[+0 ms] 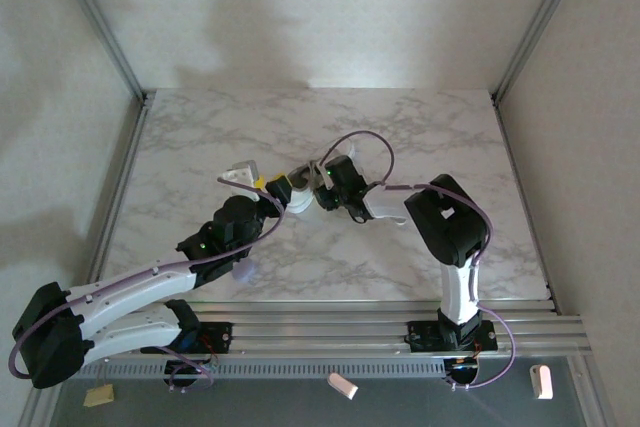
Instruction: Tie the shoes
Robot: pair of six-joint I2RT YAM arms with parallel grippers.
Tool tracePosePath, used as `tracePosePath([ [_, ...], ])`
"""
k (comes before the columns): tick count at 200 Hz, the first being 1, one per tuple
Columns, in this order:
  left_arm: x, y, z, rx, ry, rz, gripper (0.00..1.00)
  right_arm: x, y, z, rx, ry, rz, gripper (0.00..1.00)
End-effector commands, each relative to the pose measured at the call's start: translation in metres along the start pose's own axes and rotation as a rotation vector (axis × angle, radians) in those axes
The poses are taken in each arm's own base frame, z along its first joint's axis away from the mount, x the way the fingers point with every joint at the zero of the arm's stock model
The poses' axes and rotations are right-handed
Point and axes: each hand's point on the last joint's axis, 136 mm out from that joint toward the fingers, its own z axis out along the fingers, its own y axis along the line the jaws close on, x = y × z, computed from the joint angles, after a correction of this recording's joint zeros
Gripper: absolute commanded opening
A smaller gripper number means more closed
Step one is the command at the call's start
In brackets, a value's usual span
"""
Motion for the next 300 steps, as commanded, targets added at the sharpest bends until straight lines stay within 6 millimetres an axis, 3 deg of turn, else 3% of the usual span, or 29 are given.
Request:
tracePosePath([
  [1,0.001,0.012,-0.004,-0.031,-0.004,-0.017,0.59,-0.02,-0.003,0.006,0.015,-0.048,0.007,0.23],
  [24,0.003,0.015,-0.006,-0.037,-0.001,-0.015,0.6,-0.024,-0.003,-0.001,0.013,-0.042,0.004,0.0],
  [68,0.018,0.023,-0.005,-0.051,0.04,0.015,0.61,-0.026,0.011,-0.053,-0.084,0.059,0.028,0.0],
  [122,0.041,0.024,-0.002,-0.022,0.105,0.035,0.62,0.001,0.035,-0.118,-0.221,0.293,0.092,0.0],
  [165,0.064,0.028,0.002,-0.017,0.171,0.066,0.62,0.003,0.049,-0.147,-0.323,0.347,0.148,0.0],
  [203,0.085,0.036,0.009,-0.041,0.216,0.073,0.59,0.005,0.02,-0.123,-0.244,0.355,0.247,0.0],
  [227,0.106,0.031,0.021,-0.037,0.284,0.09,0.45,0.0,0.012,-0.102,-0.347,0.351,0.386,0.0],
  [255,0.133,0.016,0.039,-0.037,0.38,0.115,0.43,-0.006,-0.002,-0.086,-0.337,0.34,0.403,0.0],
  [300,0.156,-0.013,0.07,-0.065,0.456,0.15,0.4,-0.014,-0.028,-0.064,-0.302,0.326,0.412,0.0],
])
